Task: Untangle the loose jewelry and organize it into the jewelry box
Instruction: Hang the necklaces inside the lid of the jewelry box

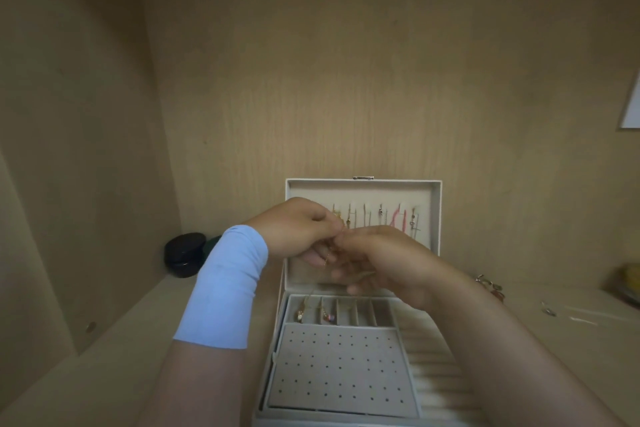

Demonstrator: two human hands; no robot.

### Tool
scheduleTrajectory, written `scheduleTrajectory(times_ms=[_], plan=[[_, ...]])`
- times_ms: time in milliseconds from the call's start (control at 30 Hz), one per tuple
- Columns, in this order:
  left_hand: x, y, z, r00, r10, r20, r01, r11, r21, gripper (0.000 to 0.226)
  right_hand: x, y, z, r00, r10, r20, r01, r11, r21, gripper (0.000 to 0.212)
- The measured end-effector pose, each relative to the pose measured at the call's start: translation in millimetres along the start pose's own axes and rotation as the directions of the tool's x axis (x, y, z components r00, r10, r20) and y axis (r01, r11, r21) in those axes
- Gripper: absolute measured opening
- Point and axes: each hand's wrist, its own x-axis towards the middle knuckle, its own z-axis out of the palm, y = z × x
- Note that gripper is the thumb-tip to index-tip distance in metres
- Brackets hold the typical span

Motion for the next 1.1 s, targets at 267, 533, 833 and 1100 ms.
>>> scheduleTrajectory(times_ms=[267, 533, 833, 1100], plan=[[3, 4, 0, 0.993, 0.073, -0.096, -0.089, 0.982, -0.165, 0.023, -1, 0, -6, 0.997, -0.027, 0.076, 0.033, 0.997, -0.075, 0.011], [7, -6, 3, 0.995, -0.007, -0.102, -0.018, 0.97, -0.242, 0.011, -4, -6, -19, 0.993, -0.099, -0.069, 0.089, 0.988, -0.125, 0.015], [5, -5, 0, 0.996, -0.066, -0.068, 0.025, 0.875, -0.484, 0.01, -2, -4, -34, 0.991, -0.063, -0.116, 0.053, 0.995, -0.086, 0.022], [7, -3, 6, 0.999, -0.024, -0.022, 0.016, 0.948, -0.318, 0.015, -2, -3, -17, 0.999, -0.049, 0.018, 0.05, 0.997, -0.058, 0.022]])
